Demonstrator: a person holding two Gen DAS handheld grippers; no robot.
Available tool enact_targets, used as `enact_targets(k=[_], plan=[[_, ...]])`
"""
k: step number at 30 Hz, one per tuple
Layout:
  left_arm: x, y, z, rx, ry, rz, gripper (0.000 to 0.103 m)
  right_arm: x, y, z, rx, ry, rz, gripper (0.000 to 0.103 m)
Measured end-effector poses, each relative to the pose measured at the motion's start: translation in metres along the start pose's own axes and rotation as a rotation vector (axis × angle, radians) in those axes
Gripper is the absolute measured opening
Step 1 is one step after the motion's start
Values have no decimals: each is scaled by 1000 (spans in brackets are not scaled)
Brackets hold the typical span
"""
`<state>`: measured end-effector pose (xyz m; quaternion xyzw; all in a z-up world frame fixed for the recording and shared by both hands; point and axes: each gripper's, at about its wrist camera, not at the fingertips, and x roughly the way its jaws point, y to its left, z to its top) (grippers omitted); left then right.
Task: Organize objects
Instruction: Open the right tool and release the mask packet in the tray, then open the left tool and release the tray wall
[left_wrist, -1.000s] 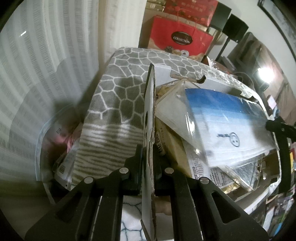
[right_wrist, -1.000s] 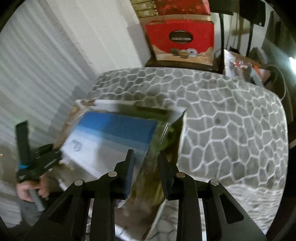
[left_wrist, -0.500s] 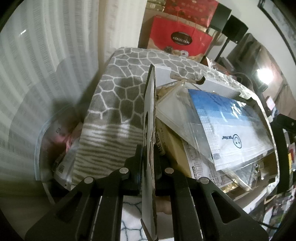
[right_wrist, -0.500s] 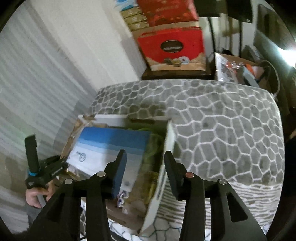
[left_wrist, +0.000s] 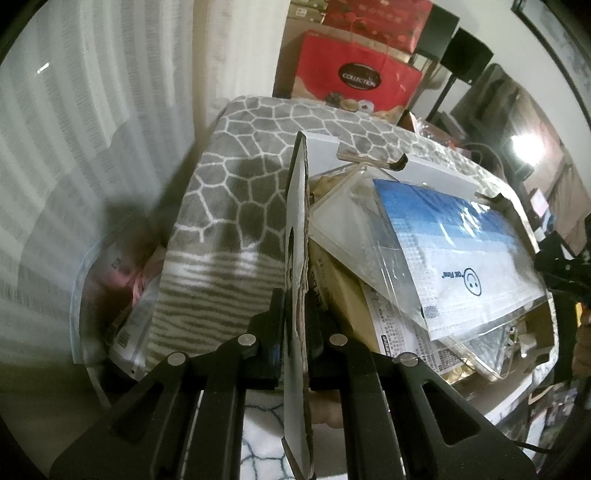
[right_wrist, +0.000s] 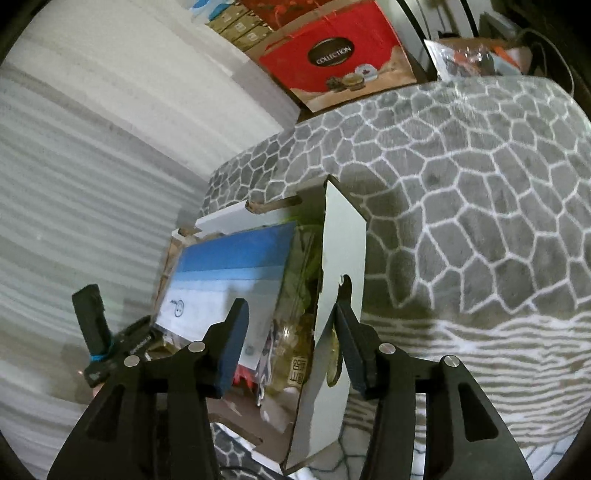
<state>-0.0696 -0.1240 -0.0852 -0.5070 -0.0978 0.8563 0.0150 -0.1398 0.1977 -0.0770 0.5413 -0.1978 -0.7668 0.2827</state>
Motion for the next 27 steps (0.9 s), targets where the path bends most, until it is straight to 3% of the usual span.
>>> enact_targets(k=[4,11,19,27], plan=[[-1,-1,0,-3,-11,1,7,6,-1,-3,10,22,10,47],[-3,-3,1,-23,-19,-43,7,1,8,-4,-51,-12,-66,46],[-7,-30,20,-3,-48,-74,7,-34,6,3,-110,-96,-87,44],[5,-65,43,6,-51,-89,7,-54,-22,16,-75,-139,-100,44]])
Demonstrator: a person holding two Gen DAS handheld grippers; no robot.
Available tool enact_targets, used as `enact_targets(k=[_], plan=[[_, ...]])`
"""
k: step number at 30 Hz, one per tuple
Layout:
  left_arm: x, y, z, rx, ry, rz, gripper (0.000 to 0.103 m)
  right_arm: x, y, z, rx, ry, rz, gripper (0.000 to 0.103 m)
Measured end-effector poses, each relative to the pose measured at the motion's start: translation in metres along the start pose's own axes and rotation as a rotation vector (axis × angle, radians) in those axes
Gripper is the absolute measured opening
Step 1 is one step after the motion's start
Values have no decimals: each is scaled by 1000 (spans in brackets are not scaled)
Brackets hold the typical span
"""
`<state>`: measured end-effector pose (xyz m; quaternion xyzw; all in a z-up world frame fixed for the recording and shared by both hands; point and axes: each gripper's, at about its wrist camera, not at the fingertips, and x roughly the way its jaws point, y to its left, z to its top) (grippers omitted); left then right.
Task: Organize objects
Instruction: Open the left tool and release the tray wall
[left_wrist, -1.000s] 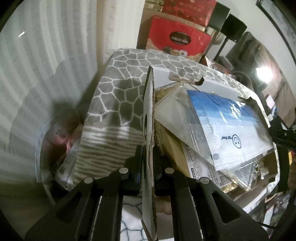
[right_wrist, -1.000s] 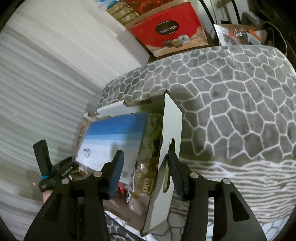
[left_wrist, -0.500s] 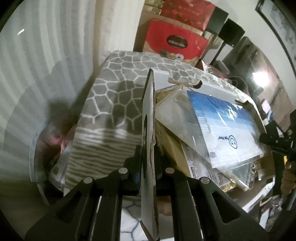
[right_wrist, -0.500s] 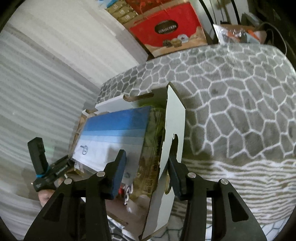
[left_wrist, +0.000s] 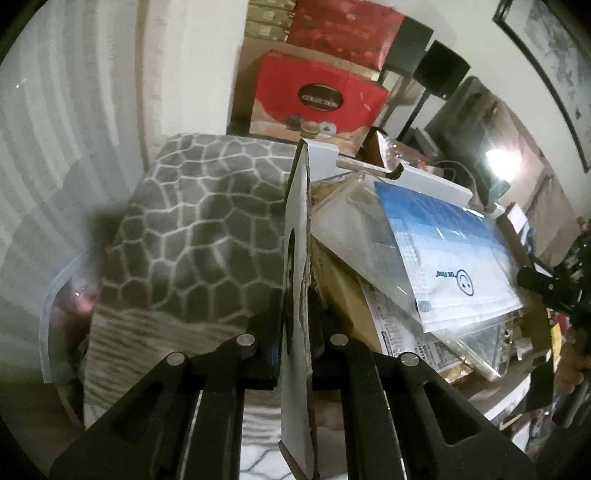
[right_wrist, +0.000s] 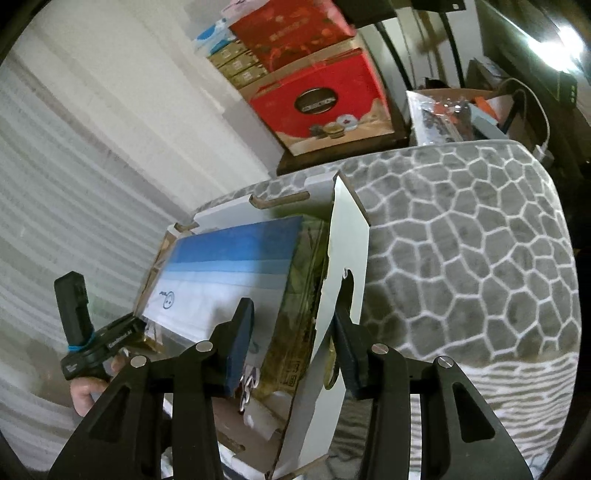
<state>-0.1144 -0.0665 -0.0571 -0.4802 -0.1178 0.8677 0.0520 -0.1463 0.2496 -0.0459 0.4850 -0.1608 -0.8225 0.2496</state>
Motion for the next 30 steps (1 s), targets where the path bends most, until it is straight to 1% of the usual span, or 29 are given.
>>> enact_targets(k=[7,12,20,28,29,30], plan=[[23,-24,14,24,17,3,8,-4,-30,8,40,-22,-20,44],[34,-34,15,38,24,13,8,-2,-45,8,61,-28,-36,44],[50,-40,10,53,50,33,8,6,-58,6,78,-27,-44,44],[52,-44,8,71,51,62,8,7,-58,3,70,-39,-48,43],[50,-44,8,68,47,62,11,7,-58,3,73,-37,-51,44],[47,-44,8,66,41,66,17,5,-59,2,77,-35,-55,44]])
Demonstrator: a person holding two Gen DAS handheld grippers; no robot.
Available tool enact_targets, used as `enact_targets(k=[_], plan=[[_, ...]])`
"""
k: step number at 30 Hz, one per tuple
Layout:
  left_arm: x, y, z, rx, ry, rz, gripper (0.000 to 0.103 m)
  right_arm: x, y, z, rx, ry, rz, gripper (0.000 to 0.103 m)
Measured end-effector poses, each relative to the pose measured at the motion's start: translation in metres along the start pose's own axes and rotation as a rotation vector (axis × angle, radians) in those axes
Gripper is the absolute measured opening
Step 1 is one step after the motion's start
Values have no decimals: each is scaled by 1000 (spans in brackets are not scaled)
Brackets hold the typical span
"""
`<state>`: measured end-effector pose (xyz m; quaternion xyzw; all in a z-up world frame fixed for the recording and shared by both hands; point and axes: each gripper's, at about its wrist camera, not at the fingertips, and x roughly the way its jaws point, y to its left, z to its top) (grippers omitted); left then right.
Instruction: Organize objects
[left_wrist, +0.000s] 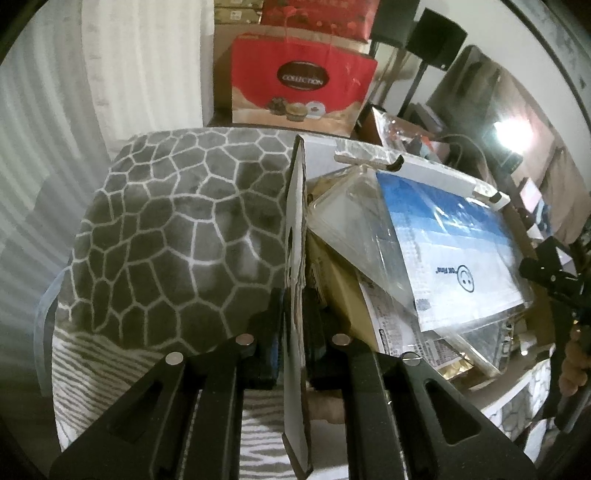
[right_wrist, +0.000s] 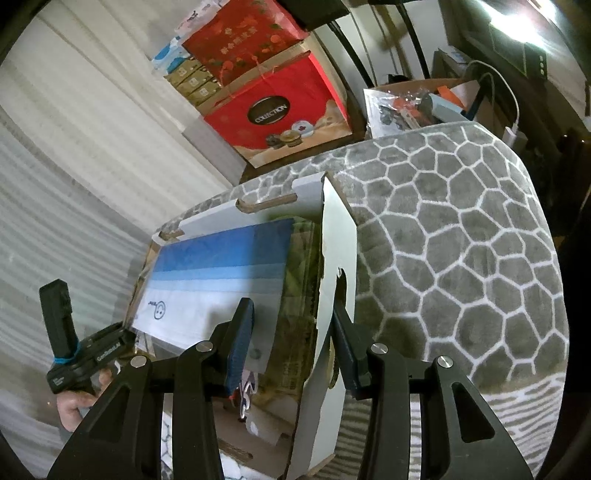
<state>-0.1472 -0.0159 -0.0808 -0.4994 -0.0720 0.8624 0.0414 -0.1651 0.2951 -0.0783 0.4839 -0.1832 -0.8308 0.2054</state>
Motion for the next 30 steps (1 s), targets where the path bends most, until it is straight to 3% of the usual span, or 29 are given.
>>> enact_targets(k=[1,3,12,15,19,21,25,30], plan=[[-2,0,0,0,-5,8,21,-3,0,0,2,-6,-5,46],[-9,3,0,5,-22,24,41,-14,0,-1,-3,-30,-22,56],[-49,8,-9,27,-105,22,66,-50,25,-18,-99,-75,-143,63],[-64,5,-15,39,-134,17,78,-59,41,-29,-132,-109,-161,74],[-80,0,-20,57,-168,8,86,-64,59,-42,-167,-155,-183,86],[-86,-2,-22,58,-188,8,95,-67,68,-48,-183,-190,-207,90],[-95,-3,-30,53,-209,13,99,-70,82,-60,-218,-243,-251,102],[-99,-7,-41,62,-203,18,102,-72,95,-74,-250,-286,-309,102]])
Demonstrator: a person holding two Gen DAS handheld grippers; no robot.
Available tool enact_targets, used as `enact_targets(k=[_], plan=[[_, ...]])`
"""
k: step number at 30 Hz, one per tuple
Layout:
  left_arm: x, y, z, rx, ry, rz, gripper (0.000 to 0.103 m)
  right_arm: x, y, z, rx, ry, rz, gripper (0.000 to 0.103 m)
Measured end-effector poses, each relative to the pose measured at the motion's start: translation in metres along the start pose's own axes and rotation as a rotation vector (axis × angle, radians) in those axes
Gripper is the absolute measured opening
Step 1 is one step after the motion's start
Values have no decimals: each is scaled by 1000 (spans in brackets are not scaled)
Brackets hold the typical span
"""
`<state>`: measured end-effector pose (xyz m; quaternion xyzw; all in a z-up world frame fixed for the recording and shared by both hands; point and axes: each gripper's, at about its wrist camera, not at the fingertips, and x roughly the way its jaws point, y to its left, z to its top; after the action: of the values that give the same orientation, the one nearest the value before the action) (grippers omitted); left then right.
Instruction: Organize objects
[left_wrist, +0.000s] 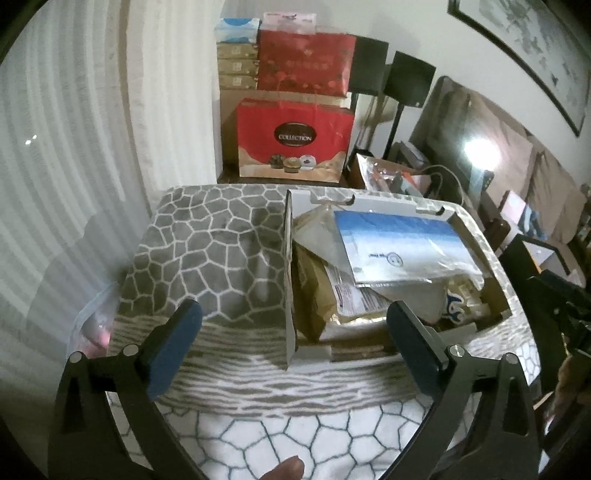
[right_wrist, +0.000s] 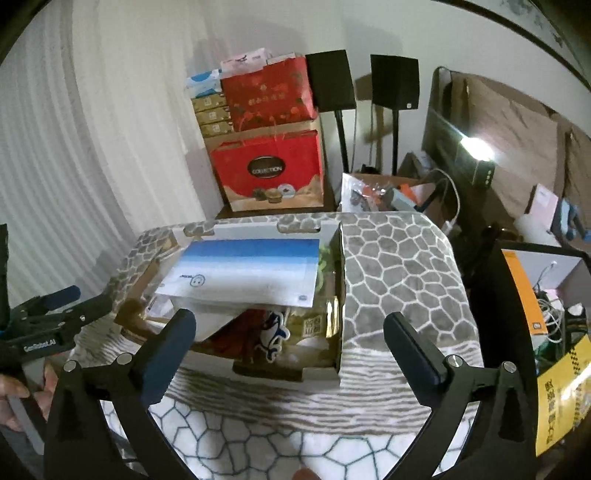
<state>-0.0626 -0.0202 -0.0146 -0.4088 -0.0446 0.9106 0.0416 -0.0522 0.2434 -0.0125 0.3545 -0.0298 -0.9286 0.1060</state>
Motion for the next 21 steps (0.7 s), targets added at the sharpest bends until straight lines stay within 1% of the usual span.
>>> enact_targets(k=[8,12,15,21], plan=[[-16,-9,-14,21,-23,18,102,-13,18,-20,-10,-32,-69,102],[-22,-13,-21,27,-22,17,102,-18,23,-27,-11,-34,-95,102],[-24,-16,-27,37,-23,33,103,-22,24,-32,-5,-38,-110,102],[-31,-17,-36,31,-35,42,103,-27,27,-41,-13,-34,-150,102]])
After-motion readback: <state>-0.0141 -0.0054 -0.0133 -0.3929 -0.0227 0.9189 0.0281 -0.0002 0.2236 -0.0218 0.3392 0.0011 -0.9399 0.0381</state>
